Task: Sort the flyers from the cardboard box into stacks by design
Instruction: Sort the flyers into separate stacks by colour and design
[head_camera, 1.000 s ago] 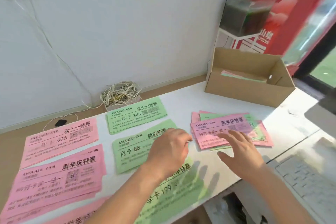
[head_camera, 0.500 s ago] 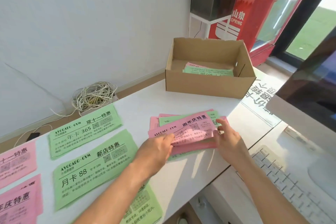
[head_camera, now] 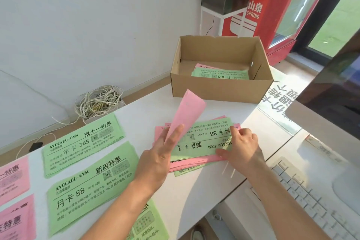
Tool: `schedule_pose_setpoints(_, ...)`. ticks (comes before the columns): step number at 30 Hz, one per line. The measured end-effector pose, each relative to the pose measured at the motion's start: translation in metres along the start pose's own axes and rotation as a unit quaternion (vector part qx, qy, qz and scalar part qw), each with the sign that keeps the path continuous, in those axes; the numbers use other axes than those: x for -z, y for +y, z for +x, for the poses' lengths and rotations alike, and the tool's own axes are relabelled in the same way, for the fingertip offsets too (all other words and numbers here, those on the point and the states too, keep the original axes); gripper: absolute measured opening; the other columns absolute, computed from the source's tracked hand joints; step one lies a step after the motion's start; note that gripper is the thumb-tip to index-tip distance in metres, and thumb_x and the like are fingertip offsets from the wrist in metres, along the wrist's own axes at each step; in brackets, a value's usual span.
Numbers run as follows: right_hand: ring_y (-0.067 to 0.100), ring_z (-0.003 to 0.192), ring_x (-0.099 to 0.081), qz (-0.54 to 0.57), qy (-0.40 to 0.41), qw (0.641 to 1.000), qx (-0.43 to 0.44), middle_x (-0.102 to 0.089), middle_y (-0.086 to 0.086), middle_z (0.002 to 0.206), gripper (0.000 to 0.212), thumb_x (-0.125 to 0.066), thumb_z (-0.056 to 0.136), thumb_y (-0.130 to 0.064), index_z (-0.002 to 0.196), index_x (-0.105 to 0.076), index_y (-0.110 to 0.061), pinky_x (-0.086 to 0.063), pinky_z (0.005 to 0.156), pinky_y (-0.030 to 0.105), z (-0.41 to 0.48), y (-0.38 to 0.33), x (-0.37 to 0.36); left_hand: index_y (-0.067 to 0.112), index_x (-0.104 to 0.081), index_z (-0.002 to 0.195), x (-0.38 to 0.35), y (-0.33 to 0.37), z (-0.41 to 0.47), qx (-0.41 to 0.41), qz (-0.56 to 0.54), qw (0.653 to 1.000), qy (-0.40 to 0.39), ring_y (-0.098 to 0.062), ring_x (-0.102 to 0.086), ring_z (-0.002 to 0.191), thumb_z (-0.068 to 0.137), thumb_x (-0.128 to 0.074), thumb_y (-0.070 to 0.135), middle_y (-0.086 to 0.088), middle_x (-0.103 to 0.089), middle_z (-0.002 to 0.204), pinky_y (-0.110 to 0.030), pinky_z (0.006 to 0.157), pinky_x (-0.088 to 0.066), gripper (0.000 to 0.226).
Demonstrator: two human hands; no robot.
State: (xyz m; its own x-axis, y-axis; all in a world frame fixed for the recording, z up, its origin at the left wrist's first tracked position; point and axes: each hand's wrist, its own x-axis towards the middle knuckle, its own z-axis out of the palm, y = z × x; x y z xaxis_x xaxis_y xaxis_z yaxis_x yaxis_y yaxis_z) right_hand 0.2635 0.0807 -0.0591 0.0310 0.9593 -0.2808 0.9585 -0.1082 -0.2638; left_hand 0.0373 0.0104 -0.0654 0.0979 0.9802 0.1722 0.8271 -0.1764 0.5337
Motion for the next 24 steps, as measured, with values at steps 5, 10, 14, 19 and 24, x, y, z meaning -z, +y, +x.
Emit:
schedule_pose_setpoints(5, 0.026, 0.118, -0.034, 0.029, -0.019, 0.999, 0.007, -0.038, 0.006, 0.130, 0.082, -0.071, 0.075, -0.049, 0.144, -0.030, -0.030, -0.040, 0.093, 0.035, 0.007, 0.005, 0.004, 0.025, -0.004, 0.152, -0.012, -0.008, 0.001, -0.013, 0.157, 0.987, 0.017, -0.019, -0.039, 0.026, 0.076, -0.074, 0.008, 0.002, -0.048, 0.037, -0.025, 0.029, -0.035, 0.105)
schedule_pose_setpoints(10, 0.026, 0.119, -0.033, 0.011, 0.021, 0.999, 0.024, -0.039, 0.006, 0.130, 0.069, -0.067, 0.082, -0.042, 0.141, -0.033, -0.032, -0.041, 0.094, 0.037, 0.005, 0.001, 0.013, 0.030, -0.031, 0.145, 0.003, 0.000, 0.013, 0.145, 0.021, 0.988, 0.049, -0.032, -0.064, 0.066, 0.090, -0.059, 0.026, -0.008, -0.070, 0.076, -0.038, 0.061, -0.051, 0.062)
schedule_pose_setpoints(14, 0.025, 0.098, -0.062, 0.450, -0.081, 0.889, 0.007, -0.065, 0.013, 0.116, 0.049, -0.043, 0.091, -0.059, 0.121, -0.056, -0.022, -0.047, 0.076, 0.034, -0.013, -0.022, 0.036, 0.017, -0.060, 0.064, 0.040, 0.015, -0.001, -0.018, 0.094, 0.979, 0.182, -0.023, -0.052, 0.049, 0.065, -0.047, 0.005, 0.001, -0.056, 0.052, -0.023, 0.042, -0.035, 0.018)
schedule_pose_setpoints(19, 0.036, 0.090, -0.069, 0.604, -0.351, 0.715, 0.031, -0.071, 0.018, 0.102, 0.076, -0.042, 0.073, -0.068, 0.132, -0.044, -0.021, -0.055, 0.077, 0.043, -0.041, -0.062, 0.043, 0.006, -0.075, 0.081, 0.076, 0.005, -0.040, -0.110, 0.144, 0.960, 0.216, -0.021, -0.055, 0.085, 0.068, -0.076, -0.003, -0.003, -0.072, 0.091, -0.026, 0.070, -0.048, 0.016)
schedule_pose_setpoints(24, 0.036, 0.104, -0.065, 0.552, -0.395, 0.725, 0.117, -0.070, 0.015, 0.111, 0.064, -0.060, 0.078, -0.045, 0.137, -0.040, -0.030, -0.048, 0.096, 0.054, -0.074, -0.110, 0.018, 0.003, -0.075, 0.080, 0.115, -0.019, -0.090, -0.126, 0.207, 0.937, 0.252, -0.022, -0.049, 0.087, 0.076, -0.072, 0.003, -0.007, -0.067, 0.095, -0.029, 0.073, -0.046, 0.005)
